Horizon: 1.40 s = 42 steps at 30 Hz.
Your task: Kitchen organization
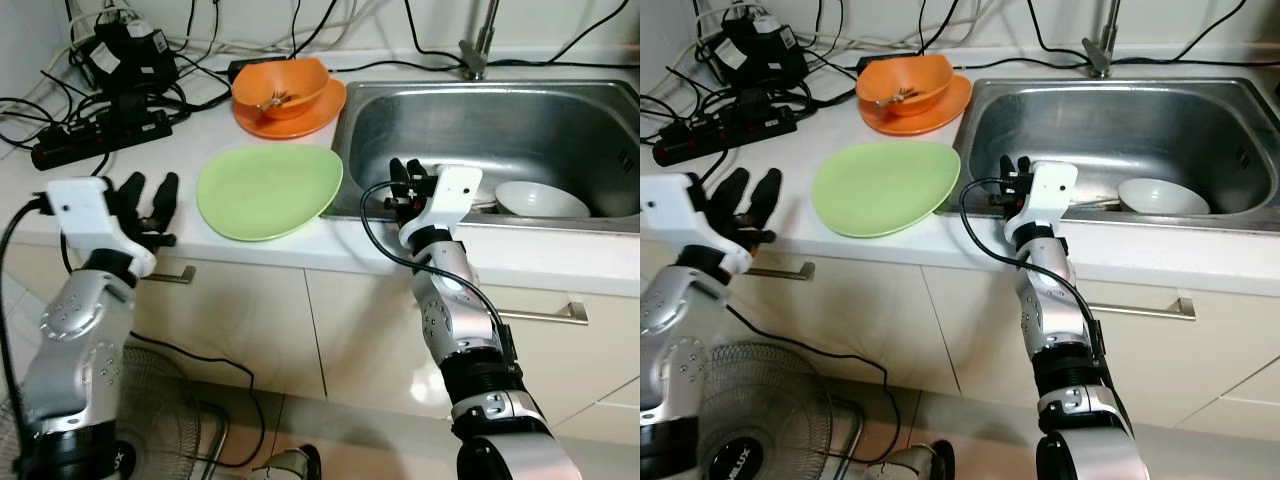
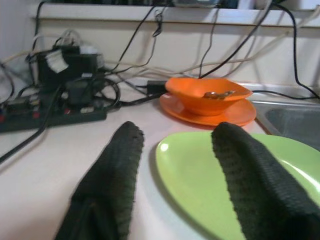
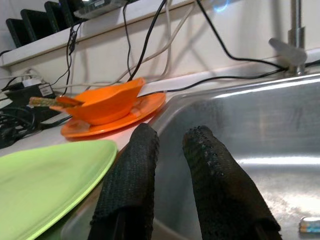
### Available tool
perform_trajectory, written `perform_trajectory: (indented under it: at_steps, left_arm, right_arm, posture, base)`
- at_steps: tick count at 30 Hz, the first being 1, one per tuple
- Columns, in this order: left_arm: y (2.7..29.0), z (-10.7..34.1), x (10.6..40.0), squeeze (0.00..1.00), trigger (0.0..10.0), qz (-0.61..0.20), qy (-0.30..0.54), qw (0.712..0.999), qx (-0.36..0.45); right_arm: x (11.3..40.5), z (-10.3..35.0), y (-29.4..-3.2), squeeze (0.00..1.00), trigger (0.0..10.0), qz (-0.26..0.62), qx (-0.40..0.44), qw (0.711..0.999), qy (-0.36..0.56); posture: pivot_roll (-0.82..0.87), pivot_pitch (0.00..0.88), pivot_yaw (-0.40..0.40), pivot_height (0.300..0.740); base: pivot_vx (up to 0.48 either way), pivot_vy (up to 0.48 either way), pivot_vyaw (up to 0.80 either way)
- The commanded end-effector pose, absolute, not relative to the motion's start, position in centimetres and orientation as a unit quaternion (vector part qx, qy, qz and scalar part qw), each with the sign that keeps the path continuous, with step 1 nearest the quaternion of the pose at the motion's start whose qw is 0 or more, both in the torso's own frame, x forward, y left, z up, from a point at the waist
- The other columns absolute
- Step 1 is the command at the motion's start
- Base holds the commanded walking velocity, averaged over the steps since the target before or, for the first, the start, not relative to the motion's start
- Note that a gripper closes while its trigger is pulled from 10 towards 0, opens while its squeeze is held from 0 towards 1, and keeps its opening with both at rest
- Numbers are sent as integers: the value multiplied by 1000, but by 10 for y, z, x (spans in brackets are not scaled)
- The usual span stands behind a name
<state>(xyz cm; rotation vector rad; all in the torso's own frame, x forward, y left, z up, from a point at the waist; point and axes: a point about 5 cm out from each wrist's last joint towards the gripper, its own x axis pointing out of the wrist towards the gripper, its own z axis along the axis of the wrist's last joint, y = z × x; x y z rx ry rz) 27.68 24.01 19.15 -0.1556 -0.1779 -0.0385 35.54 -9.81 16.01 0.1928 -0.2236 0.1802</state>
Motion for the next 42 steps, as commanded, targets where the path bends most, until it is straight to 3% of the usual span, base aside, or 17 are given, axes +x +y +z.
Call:
perform_trajectory:
  at_steps: [1, 14, 20, 21, 33, 42]
  left_arm:
    - [248, 193, 270, 1000, 10000, -10, -82, 992, -92]
    - [227, 185, 258, 1000, 10000, -82, -43, 984, -154]
    - [221, 187, 261, 1000, 10000, -77, -38, 981, -174]
    - [221, 187, 262, 0, 10000, -73, -33, 981, -175]
    - [229, 165, 270, 0, 10000, -17, 43, 973, -224]
    - [222, 168, 277, 0, 10000, -19, 61, 965, -254]
  right_arm:
    - [355, 158, -91, 0, 10000, 101, 101, 984, -103]
    - [355, 157, -89, 0, 10000, 107, 99, 984, -98]
    - [356, 158, -88, 0, 10000, 109, 99, 984, -99]
    - [355, 157, -88, 0, 10000, 108, 99, 984, -99]
    - [356, 157, -87, 0, 10000, 111, 98, 984, -100]
    - [356, 158, -88, 0, 10000, 111, 97, 984, -101]
  posture:
    - [252, 67, 117, 740]
    - [266, 104, 116, 740]
    - [258, 102, 119, 740]
    - [256, 101, 120, 740]
    - [243, 69, 126, 740]
    - [237, 58, 126, 740]
  base:
    - [0, 0, 0]
    - [0, 0, 0]
    - [0, 0, 0]
    - [0, 0, 0]
    - [0, 0, 0]
    - [0, 0, 0]
